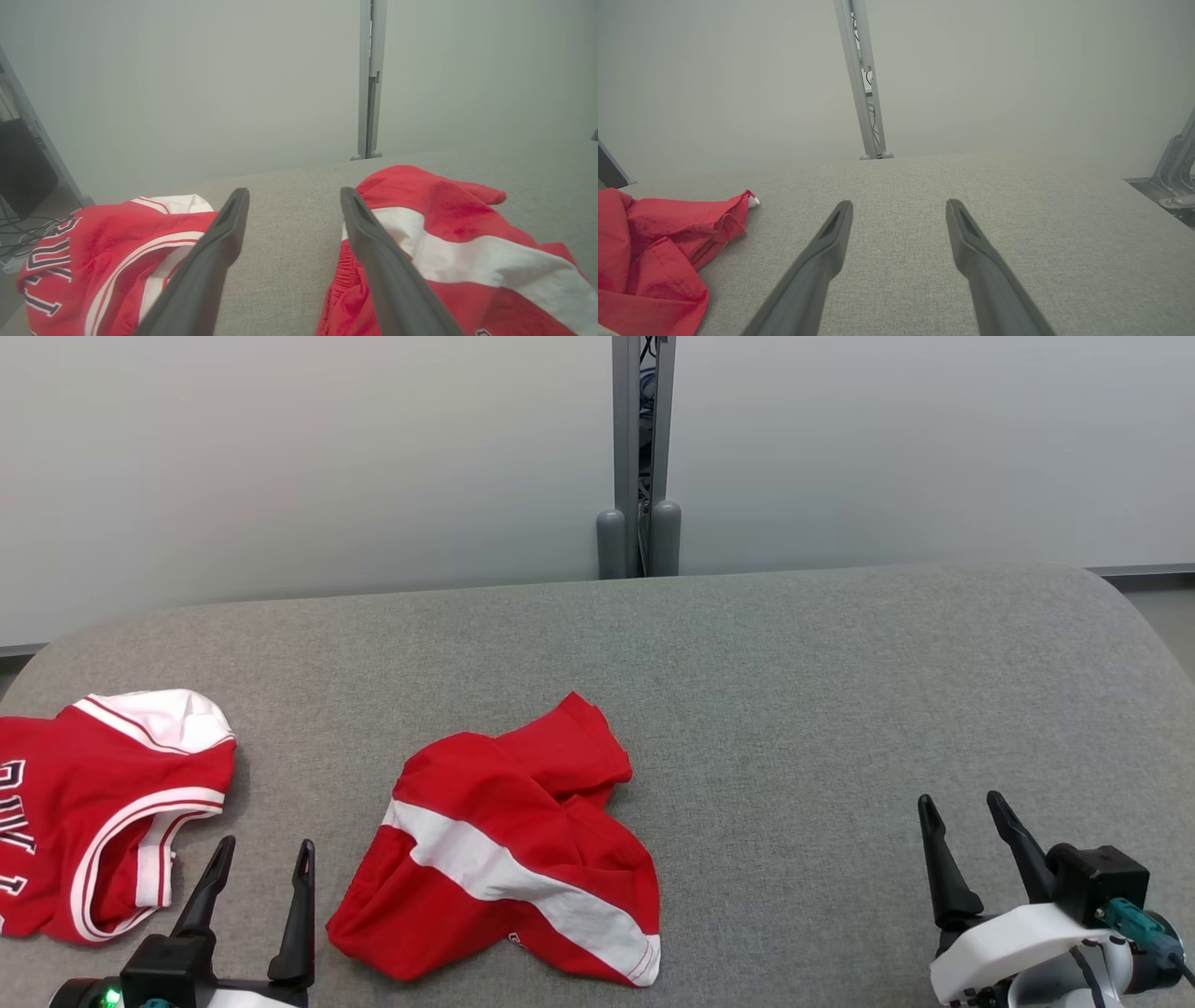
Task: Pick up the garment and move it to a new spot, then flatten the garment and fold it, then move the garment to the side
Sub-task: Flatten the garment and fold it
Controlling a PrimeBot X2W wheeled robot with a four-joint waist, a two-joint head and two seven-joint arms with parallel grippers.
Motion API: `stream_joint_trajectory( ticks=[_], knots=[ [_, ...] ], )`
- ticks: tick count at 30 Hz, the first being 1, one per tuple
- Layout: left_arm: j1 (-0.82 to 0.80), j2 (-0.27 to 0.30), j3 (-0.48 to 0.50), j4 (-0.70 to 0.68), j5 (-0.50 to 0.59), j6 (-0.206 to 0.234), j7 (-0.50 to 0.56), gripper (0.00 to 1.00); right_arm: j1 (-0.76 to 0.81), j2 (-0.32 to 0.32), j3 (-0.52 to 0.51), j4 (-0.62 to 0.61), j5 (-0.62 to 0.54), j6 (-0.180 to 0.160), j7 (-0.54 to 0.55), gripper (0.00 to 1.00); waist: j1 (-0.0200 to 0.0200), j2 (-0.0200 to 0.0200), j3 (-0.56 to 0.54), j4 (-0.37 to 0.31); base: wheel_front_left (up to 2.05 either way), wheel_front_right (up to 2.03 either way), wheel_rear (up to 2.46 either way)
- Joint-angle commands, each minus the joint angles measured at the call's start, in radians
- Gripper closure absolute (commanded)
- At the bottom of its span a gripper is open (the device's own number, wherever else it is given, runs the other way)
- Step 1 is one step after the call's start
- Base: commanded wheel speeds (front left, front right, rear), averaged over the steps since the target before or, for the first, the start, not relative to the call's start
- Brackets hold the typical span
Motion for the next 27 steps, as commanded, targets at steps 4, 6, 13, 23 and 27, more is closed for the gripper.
stream_joint_trajectory(
  ticks=[4,6,13,23,27],
  knots=[
    [0.002,0.005,0.005,-0.004,0.005,0.009,-0.004,0.00,0.018,0.000,-0.008,-0.006,0.004,0.000,0.007,0.00,0.0000,0.0000,-0.002,0.003,0.00,0.00,0.00],
    [-0.001,0.001,0.009,-0.017,-0.002,0.009,-0.004,0.00,0.024,0.001,-0.015,-0.007,0.008,0.000,0.005,0.00,0.0000,0.0000,-0.002,0.006,0.00,0.00,0.00],
    [0.010,-0.020,0.031,-0.038,-0.036,0.004,-0.004,0.00,0.028,0.004,-0.016,-0.005,0.012,0.000,-0.001,0.00,0.0000,0.0000,-0.001,0.004,0.00,0.00,0.00],
    [0.012,-0.034,0.032,-0.014,-0.085,-0.015,-0.004,0.00,0.023,0.005,-0.008,-0.001,0.015,0.000,0.001,0.00,0.0000,0.0000,-0.005,0.004,0.00,0.00,0.00],
    [0.019,-0.034,0.025,-0.003,-0.077,-0.011,-0.004,0.00,0.017,0.005,-0.003,0.001,0.017,0.000,0.001,0.00,0.0000,0.0000,-0.006,0.006,0.00,0.00,0.00]
  ],
)
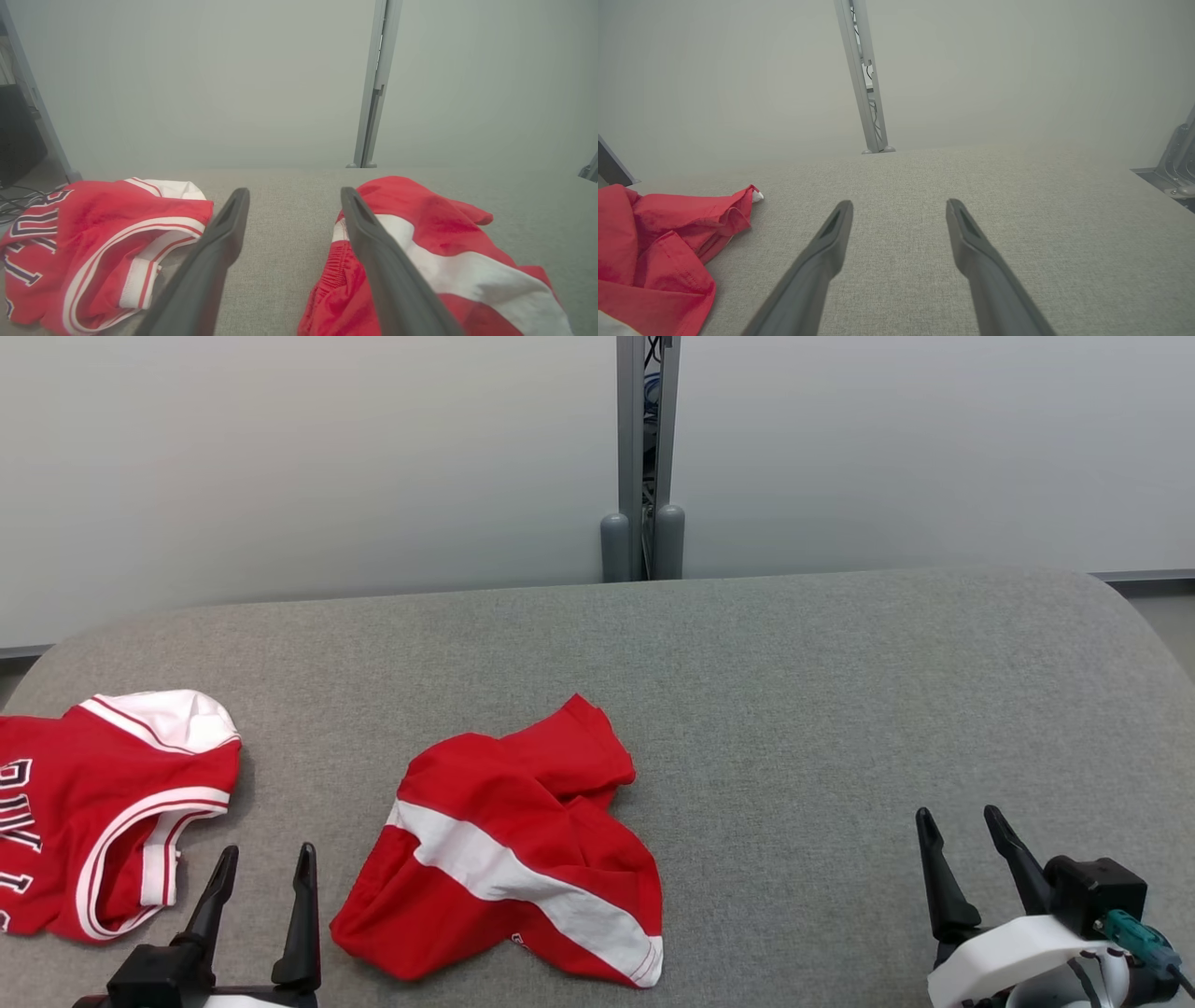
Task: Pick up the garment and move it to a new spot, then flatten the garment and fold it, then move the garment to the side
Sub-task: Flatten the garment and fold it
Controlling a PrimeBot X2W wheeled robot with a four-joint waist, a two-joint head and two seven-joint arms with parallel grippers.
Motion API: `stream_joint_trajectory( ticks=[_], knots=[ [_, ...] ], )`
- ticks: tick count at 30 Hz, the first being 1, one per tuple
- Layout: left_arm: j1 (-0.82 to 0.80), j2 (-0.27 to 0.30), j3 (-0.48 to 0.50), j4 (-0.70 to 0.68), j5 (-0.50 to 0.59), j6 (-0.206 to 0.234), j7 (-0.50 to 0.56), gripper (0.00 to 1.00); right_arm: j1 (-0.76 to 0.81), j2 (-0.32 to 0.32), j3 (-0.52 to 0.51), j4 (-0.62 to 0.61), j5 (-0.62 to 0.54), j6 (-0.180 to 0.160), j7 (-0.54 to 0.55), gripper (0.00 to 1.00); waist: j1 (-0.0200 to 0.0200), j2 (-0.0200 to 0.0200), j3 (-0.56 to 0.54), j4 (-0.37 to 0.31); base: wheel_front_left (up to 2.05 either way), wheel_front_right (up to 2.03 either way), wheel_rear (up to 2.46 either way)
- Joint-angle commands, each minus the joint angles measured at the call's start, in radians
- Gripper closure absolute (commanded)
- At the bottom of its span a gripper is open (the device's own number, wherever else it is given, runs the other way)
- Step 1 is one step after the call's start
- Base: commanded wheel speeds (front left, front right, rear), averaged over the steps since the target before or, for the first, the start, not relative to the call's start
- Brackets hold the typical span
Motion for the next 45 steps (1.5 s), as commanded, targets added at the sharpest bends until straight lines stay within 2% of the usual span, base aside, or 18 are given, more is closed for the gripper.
stream_joint_trajectory(
  ticks=[1,10,14,19,23,29,34,35,39,45],
  knots=[
    [0.009,0.003,-0.002,0.004,0.002,0.003,-0.004,0.00,-0.007,-0.003,0.002,0.000,0.006,0.000,-0.003,0.00,0.0001,0.0000,0.000,0.001,0.00,0.00,0.00],
    [0.001,0.006,-0.014,0.019,-0.003,0.007,-0.004,0.00,-0.009,-0.003,0.005,0.001,0.006,0.000,0.000,0.00,0.0001,0.0000,-0.001,0.006,0.00,0.00,0.00],
    [-0.009,0.017,-0.030,0.028,-0.011,-0.005,0.008,0.00,-0.005,-0.003,0.031,0.005,0.014,0.000,0.010,0.00,0.0001,0.0000,-0.002,0.008,0.00,0.00,0.00],
    [-0.048,0.075,-0.088,0.049,-0.042,-0.030,0.066,0.00,-0.009,-0.003,0.099,0.008,0.052,0.000,0.028,0.00,0.0001,0.0000,0.003,0.011,0.00,0.00,0.00],
    [-0.093,0.147,-0.151,0.067,-0.094,-0.038,0.107,0.00,-0.013,-0.004,0.184,0.011,0.097,0.000,0.050,0.00,0.0001,0.0000,0.013,0.008,0.00,0.00,0.00],
    [-0.171,0.292,-0.349,0.087,-0.262,-0.037,0.167,0.00,-0.027,-0.005,0.349,0.030,0.190,0.000,0.094,0.00,0.0001,0.0000,0.047,-0.008,0.00,0.00,0.00],
    [-0.269,0.391,-0.472,0.113,-0.378,-0.038,0.203,0.00,-0.066,-0.011,0.487,0.043,0.284,0.000,0.112,0.00,0.0001,0.0000,0.096,-0.020,0.00,0.00,0.00],
    [-0.471,0.544,-0.715,0.164,-0.664,-0.038,0.295,0.00,-0.150,-0.045,0.669,0.080,0.413,0.000,0.122,0.00,0.0001,0.0000,0.162,-0.050,0.00,0.00,0.00],
    [-0.539,0.593,-0.808,0.187,-0.768,-0.038,0.345,0.00,-0.192,-0.057,0.722,0.089,0.453,0.000,0.118,0.00,0.0001,0.0000,0.187,-0.068,0.00,0.00,0.00],
    [-0.624,0.642,-0.926,0.200,-0.867,-0.038,0.382,0.00,-0.240,-0.059,0.794,0.113,0.500,0.000,0.111,0.00,0.0001,0.0000,0.217,-0.094,0.00,0.00,0.00]
  ],
)
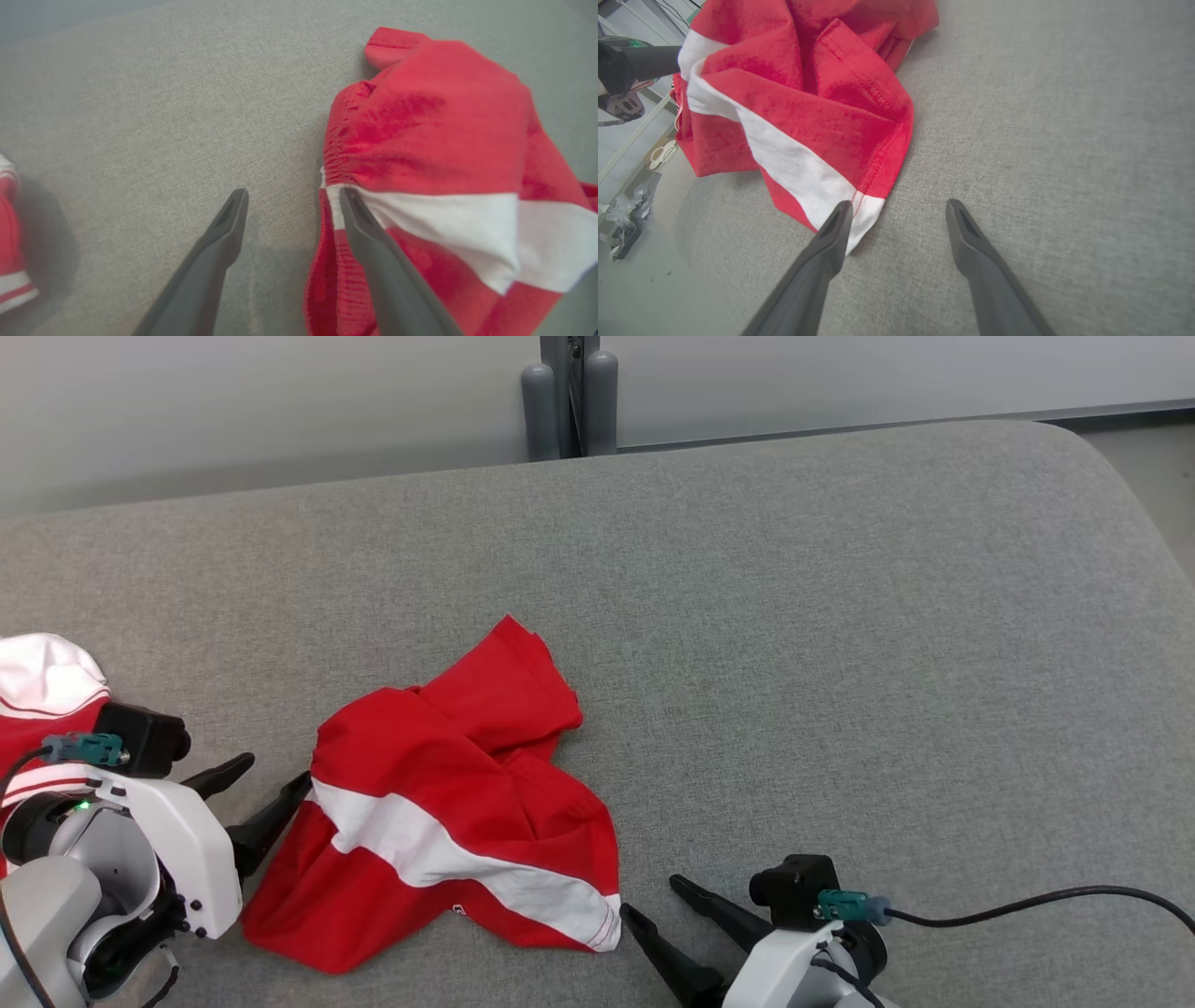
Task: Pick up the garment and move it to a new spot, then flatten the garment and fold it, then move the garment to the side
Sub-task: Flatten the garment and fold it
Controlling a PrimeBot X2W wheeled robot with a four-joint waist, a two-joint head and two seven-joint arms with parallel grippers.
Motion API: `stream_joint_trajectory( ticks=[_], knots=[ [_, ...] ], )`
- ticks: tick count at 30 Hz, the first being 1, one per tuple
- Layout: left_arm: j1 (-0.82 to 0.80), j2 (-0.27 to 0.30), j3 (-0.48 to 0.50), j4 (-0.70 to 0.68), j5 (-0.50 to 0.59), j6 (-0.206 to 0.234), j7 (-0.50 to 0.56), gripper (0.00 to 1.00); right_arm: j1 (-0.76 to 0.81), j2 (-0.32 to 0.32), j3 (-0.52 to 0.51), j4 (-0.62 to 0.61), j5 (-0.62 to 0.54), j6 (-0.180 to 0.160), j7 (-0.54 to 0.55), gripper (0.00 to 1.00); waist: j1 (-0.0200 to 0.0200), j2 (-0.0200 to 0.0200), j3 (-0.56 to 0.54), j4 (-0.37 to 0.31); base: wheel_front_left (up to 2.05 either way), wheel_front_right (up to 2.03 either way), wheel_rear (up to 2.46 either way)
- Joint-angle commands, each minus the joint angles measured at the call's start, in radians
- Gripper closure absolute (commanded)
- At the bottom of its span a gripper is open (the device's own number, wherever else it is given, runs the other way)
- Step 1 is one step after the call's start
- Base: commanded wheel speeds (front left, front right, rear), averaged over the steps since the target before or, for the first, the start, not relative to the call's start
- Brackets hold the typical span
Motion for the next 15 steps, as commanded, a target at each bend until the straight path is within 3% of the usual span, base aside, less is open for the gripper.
stream_joint_trajectory(
  ticks=[1,7,15],
  knots=[
    [-0.020,0.012,-0.010,-0.001,-0.017,-0.001,-0.002,0.00,-0.015,-0.006,0.007,0.008,0.010,0.000,-0.010,0.00,0.0000,0.0000,0.007,-0.007,0.00,0.00,0.00],
    [-0.063,0.044,-0.085,-0.027,-0.112,-0.001,0.008,0.00,-0.040,-0.007,0.061,0.037,0.053,0.000,-0.026,0.00,0.0000,0.0000,0.016,-0.008,0.00,0.00,0.00],
    [-0.118,0.091,-0.182,-0.072,-0.107,-0.001,-0.023,0.00,-0.066,-0.013,0.097,0.070,0.091,0.000,-0.061,0.00,0.0000,0.0000,0.009,0.017,0.00,0.00,0.00]
  ],
)
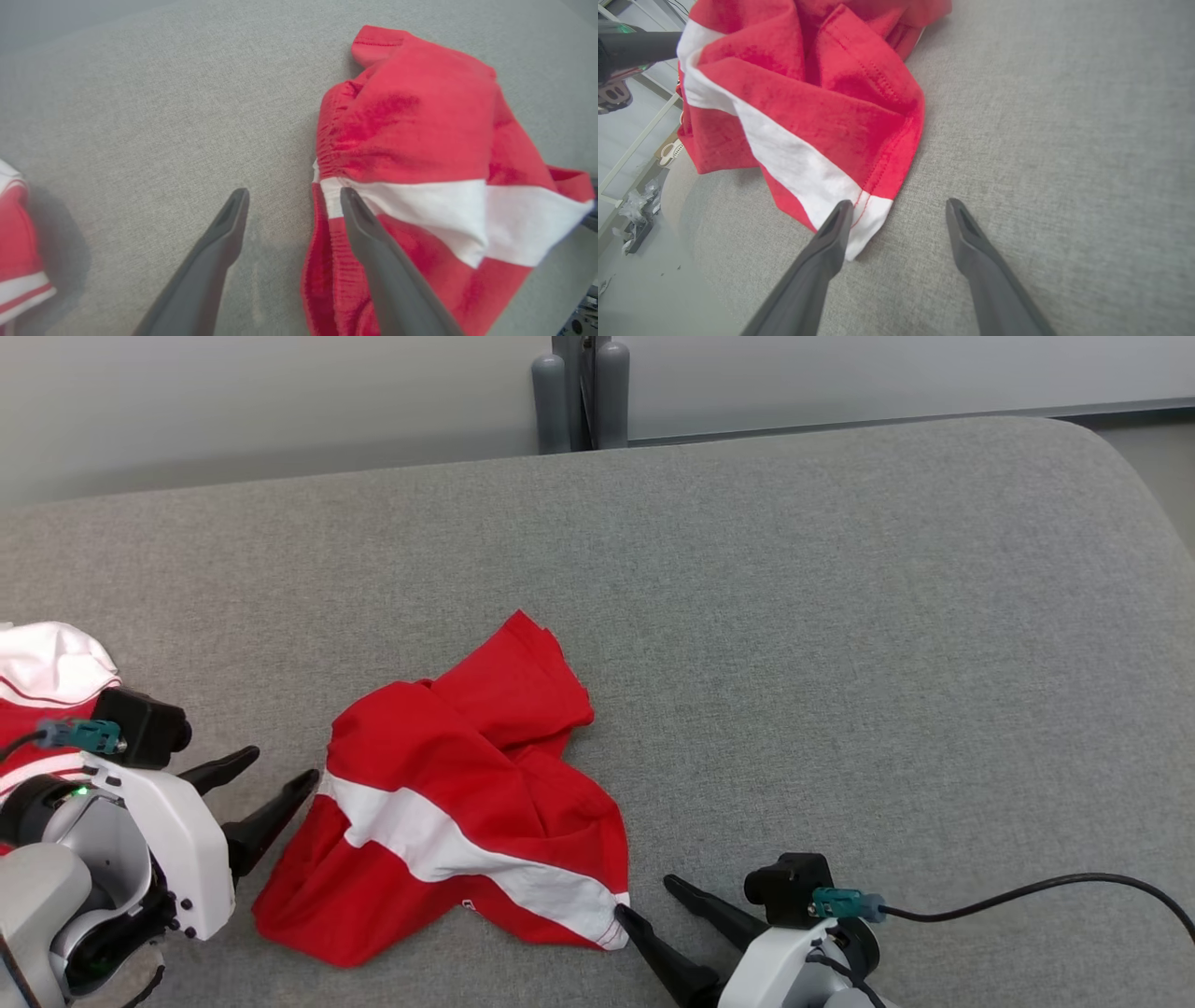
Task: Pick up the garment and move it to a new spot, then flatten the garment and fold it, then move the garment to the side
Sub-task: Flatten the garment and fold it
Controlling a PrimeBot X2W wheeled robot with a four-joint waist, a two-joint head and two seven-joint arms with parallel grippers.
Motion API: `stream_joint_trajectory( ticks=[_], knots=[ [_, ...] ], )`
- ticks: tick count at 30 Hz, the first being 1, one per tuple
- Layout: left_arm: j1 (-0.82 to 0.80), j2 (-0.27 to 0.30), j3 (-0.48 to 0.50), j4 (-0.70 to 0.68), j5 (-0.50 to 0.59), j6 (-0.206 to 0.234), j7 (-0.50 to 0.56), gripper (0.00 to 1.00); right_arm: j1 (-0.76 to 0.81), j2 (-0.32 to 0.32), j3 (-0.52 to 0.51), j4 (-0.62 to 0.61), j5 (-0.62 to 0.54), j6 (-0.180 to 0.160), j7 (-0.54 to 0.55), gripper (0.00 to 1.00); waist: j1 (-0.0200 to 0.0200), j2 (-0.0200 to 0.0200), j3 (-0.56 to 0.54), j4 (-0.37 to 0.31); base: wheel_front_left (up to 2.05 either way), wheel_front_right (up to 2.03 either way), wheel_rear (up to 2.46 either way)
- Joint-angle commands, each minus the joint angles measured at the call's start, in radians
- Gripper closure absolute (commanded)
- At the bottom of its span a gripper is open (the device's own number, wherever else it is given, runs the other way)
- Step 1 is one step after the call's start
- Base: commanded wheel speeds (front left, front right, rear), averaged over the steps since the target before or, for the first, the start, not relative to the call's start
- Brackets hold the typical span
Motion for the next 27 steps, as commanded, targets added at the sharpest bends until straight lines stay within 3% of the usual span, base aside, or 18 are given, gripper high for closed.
stream_joint_trajectory(
  ticks=[1,9,21,22,23,24,25,27],
  knots=[
    [-0.018,0.007,-0.024,-0.016,0.000,-0.001,-0.011,0.00,-0.011,-0.008,0.009,0.015,0.014,0.000,-0.011,0.00,0.0000,0.0000,-0.005,0.011,0.00,0.00,0.00],
    [-0.047,0.013,-0.094,-0.073,-0.024,-0.001,-0.026,0.00,-0.023,-0.006,0.033,0.041,0.036,0.000,-0.029,0.00,0.0000,0.0000,-0.010,0.033,0.00,0.00,0.00],
    [-0.094,-0.081,-0.174,0.031,-0.142,-0.001,-0.058,0.00,-0.077,0.013,0.112,0.077,0.074,0.000,-0.013,0.00,0.0000,0.0000,0.016,0.004,0.00,0.00,0.00],
    [-0.097,-0.084,-0.180,0.036,-0.148,-0.001,-0.062,0.04,-0.082,0.016,0.120,0.083,0.078,0.000,-0.015,0.00,0.0000,0.0000,0.017,0.001,0.00,0.00,0.00],
    [-0.101,-0.088,-0.185,0.041,-0.152,-0.001,-0.064,0.51,-0.085,0.018,0.126,0.087,0.084,0.000,-0.014,0.15,0.0000,0.0000,0.017,0.000,0.00,0.00,0.00],
    [-0.104,-0.090,-0.191,0.044,-0.155,-0.001,-0.067,0.94,-0.088,0.020,0.134,0.094,0.086,0.000,-0.013,0.75,0.0000,0.0000,0.017,-0.001,0.00,0.00,0.00],
    [-0.108,-0.088,-0.195,0.046,-0.158,-0.001,-0.071,1.00,-0.089,0.022,0.140,0.100,0.090,0.000,-0.014,1.00,0.0000,0.0000,0.017,-0.001,0.00,0.00,0.00],
    [-0.114,-0.081,-0.202,0.044,-0.163,-0.001,-0.079,1.00,-0.095,0.024,0.150,0.107,0.104,0.000,-0.024,1.00,0.0000,0.0000,0.016,0.001,0.00,0.00,0.00]
  ],
)
